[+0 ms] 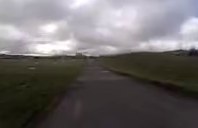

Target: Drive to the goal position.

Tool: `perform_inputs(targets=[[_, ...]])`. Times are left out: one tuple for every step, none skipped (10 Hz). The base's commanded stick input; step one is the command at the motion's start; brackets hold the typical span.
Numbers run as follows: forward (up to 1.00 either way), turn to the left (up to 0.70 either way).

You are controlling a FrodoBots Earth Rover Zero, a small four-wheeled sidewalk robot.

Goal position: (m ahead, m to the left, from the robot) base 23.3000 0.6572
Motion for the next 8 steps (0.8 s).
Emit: perform_inputs(targets=[[1.0,0.0],[1.0,0.0],[1.0,0.0],[1.0,0.0],[1.0,0.0],[1.0,0.0],[1.0,0.0],[1.0,0.0]])
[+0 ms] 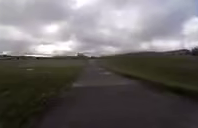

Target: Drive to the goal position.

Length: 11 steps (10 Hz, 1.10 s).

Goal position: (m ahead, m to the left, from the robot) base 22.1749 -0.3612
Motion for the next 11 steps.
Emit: perform_inputs(targets=[[1.0,0.0],[1.0,0.0],[1.0,-0.01],[1.0,-0.04],[1.0,-0.3],[1.0,-0.4],[1.0,-0.05],[1.0,-0.02],[1.0,0.0],[1.0,0.0],[1.0,0.0]])
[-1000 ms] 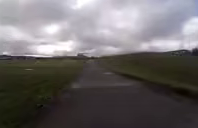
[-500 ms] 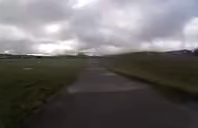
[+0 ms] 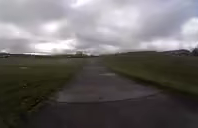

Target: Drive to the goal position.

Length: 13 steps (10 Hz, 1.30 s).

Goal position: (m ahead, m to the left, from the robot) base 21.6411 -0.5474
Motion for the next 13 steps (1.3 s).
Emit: perform_inputs(targets=[[1.0,0.0],[1.0,0.0],[1.0,0.0],[1.0,0.0],[1.0,0.0],[1.0,0.0],[1.0,0.0],[1.0,0.0],[1.0,0.0],[1.0,0.0],[1.0,0.0],[1.0,0.0],[1.0,0.0]])
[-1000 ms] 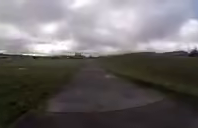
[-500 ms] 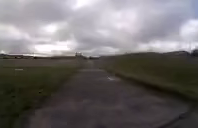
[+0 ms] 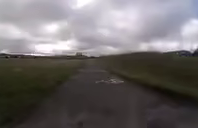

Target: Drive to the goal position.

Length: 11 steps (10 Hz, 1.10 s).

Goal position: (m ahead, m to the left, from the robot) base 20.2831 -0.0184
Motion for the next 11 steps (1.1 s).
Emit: perform_inputs(targets=[[1.0,0.0],[1.0,0.0],[0.99,0.0],[0.32,0.0],[0.0,0.0],[0.0,0.0],[0.0,0.0],[0.0,0.0],[0.0,0.0],[0.0,0.0],[0.0,0.0]])
